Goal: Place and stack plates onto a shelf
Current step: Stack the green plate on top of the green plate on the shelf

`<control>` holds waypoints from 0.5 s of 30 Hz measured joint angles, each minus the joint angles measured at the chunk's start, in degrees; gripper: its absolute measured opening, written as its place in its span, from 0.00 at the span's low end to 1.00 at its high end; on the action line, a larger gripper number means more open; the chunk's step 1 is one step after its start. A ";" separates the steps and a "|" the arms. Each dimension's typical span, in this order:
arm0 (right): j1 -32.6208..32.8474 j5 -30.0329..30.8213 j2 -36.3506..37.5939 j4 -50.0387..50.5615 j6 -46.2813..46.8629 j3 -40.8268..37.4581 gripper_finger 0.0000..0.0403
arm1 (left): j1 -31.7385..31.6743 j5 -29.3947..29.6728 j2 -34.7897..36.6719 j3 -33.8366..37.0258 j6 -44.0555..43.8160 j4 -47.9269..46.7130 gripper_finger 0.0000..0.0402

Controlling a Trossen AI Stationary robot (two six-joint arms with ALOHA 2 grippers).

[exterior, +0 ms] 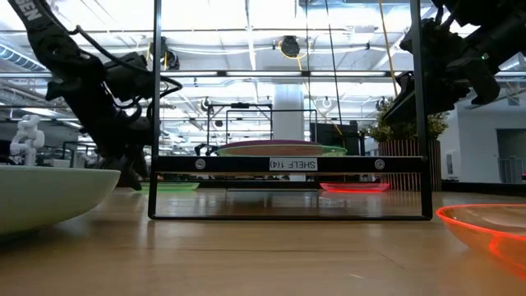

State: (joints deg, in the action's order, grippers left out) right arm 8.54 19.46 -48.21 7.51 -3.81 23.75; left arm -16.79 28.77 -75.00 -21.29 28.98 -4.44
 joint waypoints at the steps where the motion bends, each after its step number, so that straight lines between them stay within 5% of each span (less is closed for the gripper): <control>1: 0.00 0.00 0.00 0.00 0.01 0.00 0.20 | -0.52 0.02 0.00 0.50 0.59 1.23 0.46; 15: 0.00 -0.04 0.00 0.00 0.23 0.00 0.20 | -5.90 -3.19 0.02 2.16 5.53 5.67 0.45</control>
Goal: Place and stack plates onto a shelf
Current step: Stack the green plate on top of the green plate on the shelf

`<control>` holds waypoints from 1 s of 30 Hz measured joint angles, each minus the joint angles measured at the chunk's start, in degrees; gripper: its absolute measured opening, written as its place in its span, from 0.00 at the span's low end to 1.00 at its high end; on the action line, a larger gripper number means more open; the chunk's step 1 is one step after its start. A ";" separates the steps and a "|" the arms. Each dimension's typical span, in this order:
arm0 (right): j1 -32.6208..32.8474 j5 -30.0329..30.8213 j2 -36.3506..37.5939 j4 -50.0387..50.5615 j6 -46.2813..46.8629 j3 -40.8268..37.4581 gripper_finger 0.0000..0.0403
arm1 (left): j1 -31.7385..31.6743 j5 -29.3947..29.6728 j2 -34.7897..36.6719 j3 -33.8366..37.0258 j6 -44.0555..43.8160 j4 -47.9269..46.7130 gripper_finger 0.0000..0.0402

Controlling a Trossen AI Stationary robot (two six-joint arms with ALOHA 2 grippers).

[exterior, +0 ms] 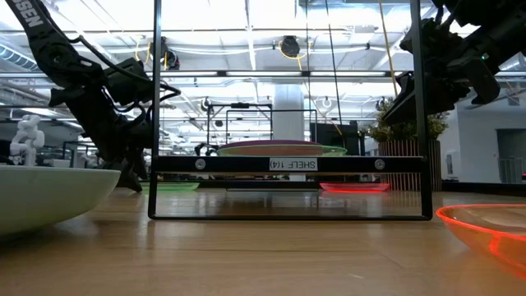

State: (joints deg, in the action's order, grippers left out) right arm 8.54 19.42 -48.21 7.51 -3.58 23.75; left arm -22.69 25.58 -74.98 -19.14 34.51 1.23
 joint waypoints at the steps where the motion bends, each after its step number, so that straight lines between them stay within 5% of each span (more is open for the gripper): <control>1: 0.00 0.00 0.00 0.00 0.30 0.00 0.20 | -0.18 -0.15 0.00 0.00 0.04 0.04 0.44; 9: 0.00 0.00 0.00 0.00 0.94 0.00 0.20 | -1.49 -0.32 -0.02 0.02 2.30 0.02 0.31; 25: 0.00 -0.02 0.00 0.02 0.96 0.00 0.20 | -3.22 -2.09 -5.54 -0.09 8.09 6.35 0.30; 30: 0.00 -0.02 0.00 0.02 0.96 0.00 0.20 | -3.22 -2.83 -5.70 -0.09 9.31 6.01 0.18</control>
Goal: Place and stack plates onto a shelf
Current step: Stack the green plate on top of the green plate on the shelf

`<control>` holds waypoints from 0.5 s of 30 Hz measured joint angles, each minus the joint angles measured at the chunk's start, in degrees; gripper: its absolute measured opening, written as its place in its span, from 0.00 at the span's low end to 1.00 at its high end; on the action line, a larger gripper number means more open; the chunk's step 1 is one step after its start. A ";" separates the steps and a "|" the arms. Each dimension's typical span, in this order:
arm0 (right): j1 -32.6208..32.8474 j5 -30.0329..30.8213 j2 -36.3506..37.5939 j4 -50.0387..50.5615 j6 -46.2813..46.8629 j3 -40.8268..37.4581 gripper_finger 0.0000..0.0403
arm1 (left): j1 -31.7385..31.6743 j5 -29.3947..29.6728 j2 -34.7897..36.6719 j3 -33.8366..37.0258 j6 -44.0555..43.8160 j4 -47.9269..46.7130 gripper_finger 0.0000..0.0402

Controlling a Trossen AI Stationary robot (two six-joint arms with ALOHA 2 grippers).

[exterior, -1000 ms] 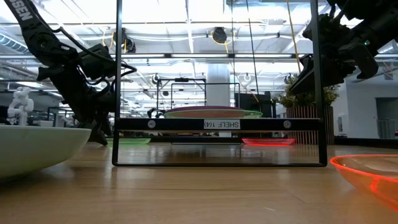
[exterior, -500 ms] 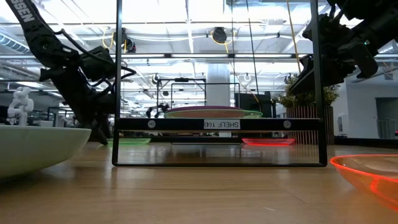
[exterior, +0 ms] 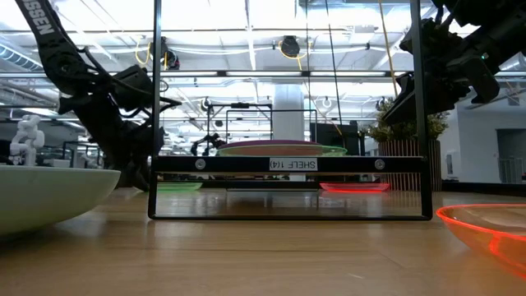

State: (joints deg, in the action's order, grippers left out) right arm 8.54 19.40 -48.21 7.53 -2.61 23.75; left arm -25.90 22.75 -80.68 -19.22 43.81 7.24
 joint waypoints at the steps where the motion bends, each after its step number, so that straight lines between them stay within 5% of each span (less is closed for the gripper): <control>1: 0.00 0.00 0.00 0.00 0.00 0.00 0.20 | 0.00 -0.20 0.00 0.00 0.01 -0.02 0.16; 8: 0.00 0.00 0.00 0.00 0.00 0.00 0.20 | -0.05 -0.51 -0.04 -0.04 -0.44 -0.15 0.03; 15: 0.00 0.00 0.00 0.00 0.00 0.00 0.20 | 0.32 0.83 -0.04 0.00 -0.88 -0.14 0.01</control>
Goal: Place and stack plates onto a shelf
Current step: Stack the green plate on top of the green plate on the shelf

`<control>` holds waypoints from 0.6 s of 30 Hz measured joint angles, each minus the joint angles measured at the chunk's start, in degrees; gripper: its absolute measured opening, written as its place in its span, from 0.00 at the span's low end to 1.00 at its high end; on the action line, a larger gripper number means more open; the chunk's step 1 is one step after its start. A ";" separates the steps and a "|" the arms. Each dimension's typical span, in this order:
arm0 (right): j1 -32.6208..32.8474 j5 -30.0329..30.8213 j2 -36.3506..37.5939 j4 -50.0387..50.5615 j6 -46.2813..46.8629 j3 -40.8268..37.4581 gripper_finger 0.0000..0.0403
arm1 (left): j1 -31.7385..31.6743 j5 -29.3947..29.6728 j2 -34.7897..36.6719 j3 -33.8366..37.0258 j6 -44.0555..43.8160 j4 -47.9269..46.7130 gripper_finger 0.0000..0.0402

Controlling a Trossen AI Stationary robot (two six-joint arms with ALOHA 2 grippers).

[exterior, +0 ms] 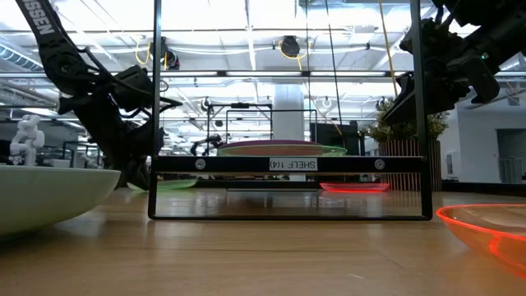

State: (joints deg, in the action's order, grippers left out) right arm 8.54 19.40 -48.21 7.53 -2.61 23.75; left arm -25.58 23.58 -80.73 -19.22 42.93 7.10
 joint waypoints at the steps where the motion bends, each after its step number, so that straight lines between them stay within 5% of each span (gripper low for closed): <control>1: 0.00 0.00 0.00 0.00 0.00 0.00 0.20 | 0.17 0.20 0.14 0.00 -0.02 -0.01 0.01; 18: 0.00 0.00 0.00 0.02 -0.66 0.00 0.20 | 4.62 2.28 3.54 0.26 -0.15 -2.24 0.01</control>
State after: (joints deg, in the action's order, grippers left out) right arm 8.54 19.40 -48.21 7.55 -3.27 23.75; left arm -20.97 25.86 -77.19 -18.96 42.78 4.86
